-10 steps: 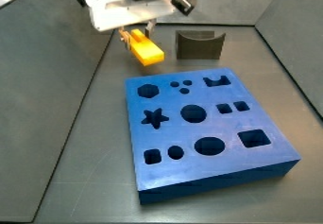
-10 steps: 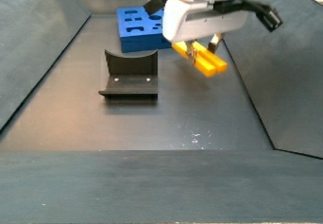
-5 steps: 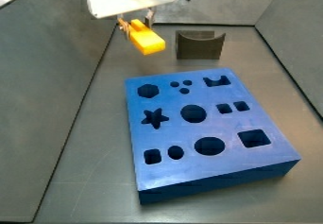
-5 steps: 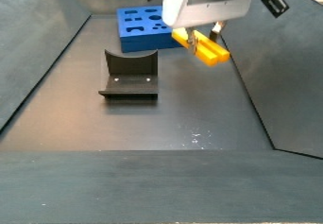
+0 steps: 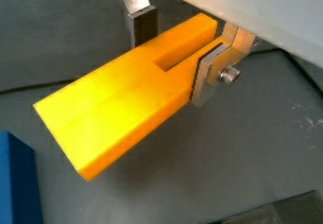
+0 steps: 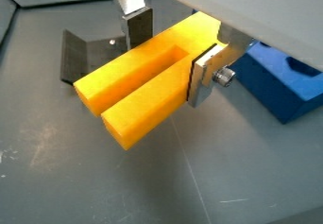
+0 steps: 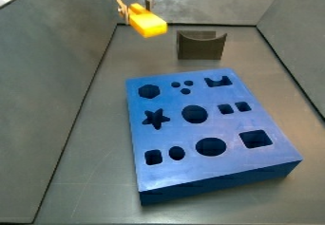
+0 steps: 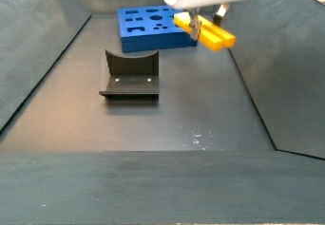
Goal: Pick up the double-square object. Move up. Place the double-square object on the fixture. Regrasp the double-square object. Move to above the board. Insert the double-square object.
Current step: Place the double-square object on the fixture.
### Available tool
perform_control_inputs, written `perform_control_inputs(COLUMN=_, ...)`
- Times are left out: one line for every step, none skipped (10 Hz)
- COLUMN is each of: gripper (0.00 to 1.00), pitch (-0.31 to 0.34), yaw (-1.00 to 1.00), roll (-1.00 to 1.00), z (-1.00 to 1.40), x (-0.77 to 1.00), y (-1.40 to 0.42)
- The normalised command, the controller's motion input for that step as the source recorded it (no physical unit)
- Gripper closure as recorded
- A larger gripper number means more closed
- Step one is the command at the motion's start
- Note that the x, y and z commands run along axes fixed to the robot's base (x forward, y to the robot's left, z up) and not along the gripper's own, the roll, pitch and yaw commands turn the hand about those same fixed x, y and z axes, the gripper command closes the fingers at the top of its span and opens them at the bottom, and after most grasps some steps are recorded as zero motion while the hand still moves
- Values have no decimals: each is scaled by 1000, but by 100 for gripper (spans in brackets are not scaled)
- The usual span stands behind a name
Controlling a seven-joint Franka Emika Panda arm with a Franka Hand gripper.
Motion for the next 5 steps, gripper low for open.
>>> perform_control_inputs(gripper=100, pitch=39, yaw=-10, roll=38, z=1000, x=-21, y=20)
perform_control_inputs(gripper=100, pitch=44, yaw=-10, roll=41, z=895, x=-20, y=19)
perform_control_inputs(gripper=100, pitch=46, yaw=-10, roll=44, z=771, x=-14, y=17)
perform_control_inputs(gripper=100, pitch=55, yaw=-10, roll=48, z=603, x=-7, y=15)
perform_control_inputs(gripper=100, pitch=64, yaw=-9, roll=51, z=476, x=-1, y=15)
